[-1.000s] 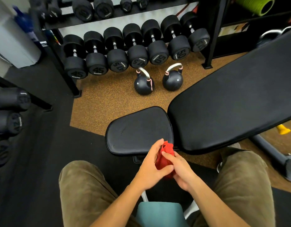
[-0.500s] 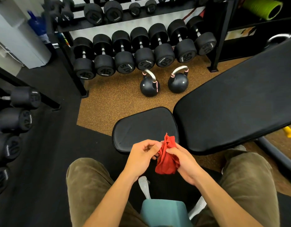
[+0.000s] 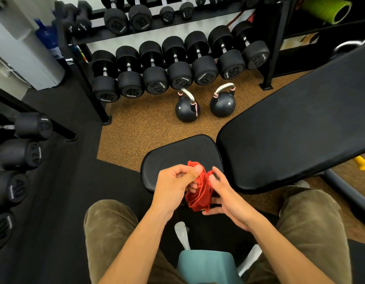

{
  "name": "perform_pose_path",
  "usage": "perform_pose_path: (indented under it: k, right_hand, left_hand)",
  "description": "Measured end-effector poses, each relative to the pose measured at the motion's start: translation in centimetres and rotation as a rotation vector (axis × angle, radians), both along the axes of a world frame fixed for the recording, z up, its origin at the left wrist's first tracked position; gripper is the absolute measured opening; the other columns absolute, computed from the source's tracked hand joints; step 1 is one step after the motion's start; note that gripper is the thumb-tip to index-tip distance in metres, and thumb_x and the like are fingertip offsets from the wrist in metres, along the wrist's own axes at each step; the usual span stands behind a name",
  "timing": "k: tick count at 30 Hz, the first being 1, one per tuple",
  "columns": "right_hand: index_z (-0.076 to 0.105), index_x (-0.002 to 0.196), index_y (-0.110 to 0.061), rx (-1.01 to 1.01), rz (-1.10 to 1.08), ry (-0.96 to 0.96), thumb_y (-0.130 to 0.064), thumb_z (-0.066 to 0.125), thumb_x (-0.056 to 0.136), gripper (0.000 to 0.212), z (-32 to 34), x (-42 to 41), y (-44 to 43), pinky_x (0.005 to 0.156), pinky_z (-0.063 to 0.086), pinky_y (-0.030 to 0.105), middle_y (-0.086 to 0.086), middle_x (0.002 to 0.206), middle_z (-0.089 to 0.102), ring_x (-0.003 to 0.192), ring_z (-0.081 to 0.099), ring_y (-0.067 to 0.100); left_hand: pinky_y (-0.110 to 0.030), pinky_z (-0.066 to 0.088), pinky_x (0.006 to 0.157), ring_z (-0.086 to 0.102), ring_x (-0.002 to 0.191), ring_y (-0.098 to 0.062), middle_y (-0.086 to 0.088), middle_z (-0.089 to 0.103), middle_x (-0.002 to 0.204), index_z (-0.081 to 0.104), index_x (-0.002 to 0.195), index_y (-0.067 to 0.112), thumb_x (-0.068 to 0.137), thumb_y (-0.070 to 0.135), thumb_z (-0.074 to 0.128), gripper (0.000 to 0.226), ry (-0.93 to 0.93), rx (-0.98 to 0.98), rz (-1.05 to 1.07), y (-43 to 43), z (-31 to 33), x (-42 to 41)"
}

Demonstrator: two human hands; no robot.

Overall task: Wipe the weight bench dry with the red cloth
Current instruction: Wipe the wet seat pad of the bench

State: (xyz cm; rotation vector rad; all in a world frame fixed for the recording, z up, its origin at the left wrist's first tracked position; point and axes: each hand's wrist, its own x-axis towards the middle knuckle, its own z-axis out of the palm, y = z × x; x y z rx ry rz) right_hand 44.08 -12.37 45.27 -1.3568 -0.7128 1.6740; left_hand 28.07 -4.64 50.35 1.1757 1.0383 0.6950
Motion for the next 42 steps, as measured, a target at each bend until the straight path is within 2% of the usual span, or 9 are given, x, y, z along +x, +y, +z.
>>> perform_pose_path:
  k: [5,9,13,17,19,25,30,36,42]
  right_hand:
    - [0.059,0.134,-0.052,0.178,0.073,-0.247,-0.066,0.056,0.091,0.045,1.4,0.2,0.5,0.108,0.053,0.046,-0.013,0.135,0.067,0.125,0.064,0.01]
    - [0.078,0.115,-0.034,0.316,0.035,-0.422,-0.047,0.052,0.103,0.032,2.0,0.9,0.9,0.115,0.034,0.021,-0.027,0.148,0.052,0.137,0.045,-0.01]
    - [0.08,0.102,-0.028,0.256,0.0,-0.402,-0.039,0.048,0.107,0.034,2.7,1.1,1.2,0.105,0.043,0.015,-0.031,0.134,0.059,0.124,0.056,-0.006]
    - [0.069,0.094,-0.005,0.27,-0.093,-0.466,-0.032,0.042,0.11,0.041,2.4,1.0,1.7,0.084,0.048,0.034,0.017,0.093,0.066,0.087,0.063,0.027]
    - [0.06,0.085,-0.003,0.27,-0.131,-0.442,-0.029,0.042,0.11,0.041,2.6,0.9,2.1,0.077,0.045,0.035,0.014,0.078,0.058,0.074,0.055,0.022]
    - [0.072,0.096,-0.012,0.298,-0.118,-0.333,-0.042,0.055,0.104,0.035,2.8,0.1,2.7,0.092,0.055,0.043,0.017,0.092,0.072,0.091,0.073,0.029]
    - [0.074,0.086,-0.008,0.343,-0.192,-0.374,-0.027,0.053,0.106,0.034,3.1,0.0,2.7,0.083,0.05,0.024,0.004,0.087,0.075,0.084,0.068,0.008]
    - [0.074,0.09,-0.012,0.334,-0.343,-0.468,-0.025,0.051,0.108,0.032,2.4,1.5,3.1,0.081,0.058,0.029,0.004,0.085,0.075,0.085,0.072,0.009]
    - [0.075,0.093,-0.019,0.301,-0.405,-0.54,-0.032,0.056,0.105,0.026,3.0,3.4,4.4,0.073,0.063,0.035,0.002,0.079,0.073,0.077,0.074,0.016]
  left_hand:
    - [-0.031,0.058,0.081,0.07,0.081,-0.018,-0.011,0.078,0.091,0.078,0.105,0.009,0.092,0.013,0.072,0.014,-0.03,0.048,-0.075,0.7,0.7,-0.3]
    - [-0.029,0.057,0.081,0.069,0.085,-0.016,-0.009,0.076,0.09,0.079,0.104,0.016,0.097,0.008,0.065,0.017,-0.051,0.074,-0.082,1.2,1.0,-0.9]
    - [-0.029,0.052,0.077,0.061,0.083,-0.012,0.002,0.07,0.087,0.077,0.101,0.021,0.101,0.014,0.062,0.017,0.025,0.123,-0.063,1.6,1.0,-1.3]
    - [-0.029,0.049,0.083,0.054,0.072,-0.017,-0.013,0.055,0.074,0.073,0.105,0.021,0.104,0.02,0.059,0.014,0.09,0.188,-0.072,1.6,0.9,-1.4]
    - [-0.028,0.052,0.08,0.061,0.075,-0.017,-0.012,0.064,0.076,0.07,0.108,0.015,0.105,0.015,0.057,0.013,0.088,0.223,-0.089,1.5,1.1,-1.2]
    - [-0.032,0.058,0.085,0.073,0.089,-0.023,-0.008,0.076,0.092,0.071,0.097,0.008,0.101,0.007,0.059,0.013,0.097,0.241,-0.08,1.9,1.7,-1.1]
    - [-0.031,0.059,0.078,0.072,0.084,-0.024,-0.012,0.074,0.089,0.064,0.086,0.01,0.102,0.003,0.048,0.024,-0.026,0.049,0.068,1.8,1.9,-1.2]
    - [-0.036,0.051,0.077,0.06,0.069,-0.019,-0.002,0.06,0.07,0.053,0.08,0.015,0.101,0.011,0.043,0.024,-0.195,-0.198,0.396,2.6,1.3,-1.6]
    - [-0.032,0.054,0.068,0.053,0.06,-0.017,0.0,0.046,0.062,0.051,0.078,0.013,0.103,0.01,0.042,0.027,-0.233,-0.145,0.449,4.7,0.7,-3.1]
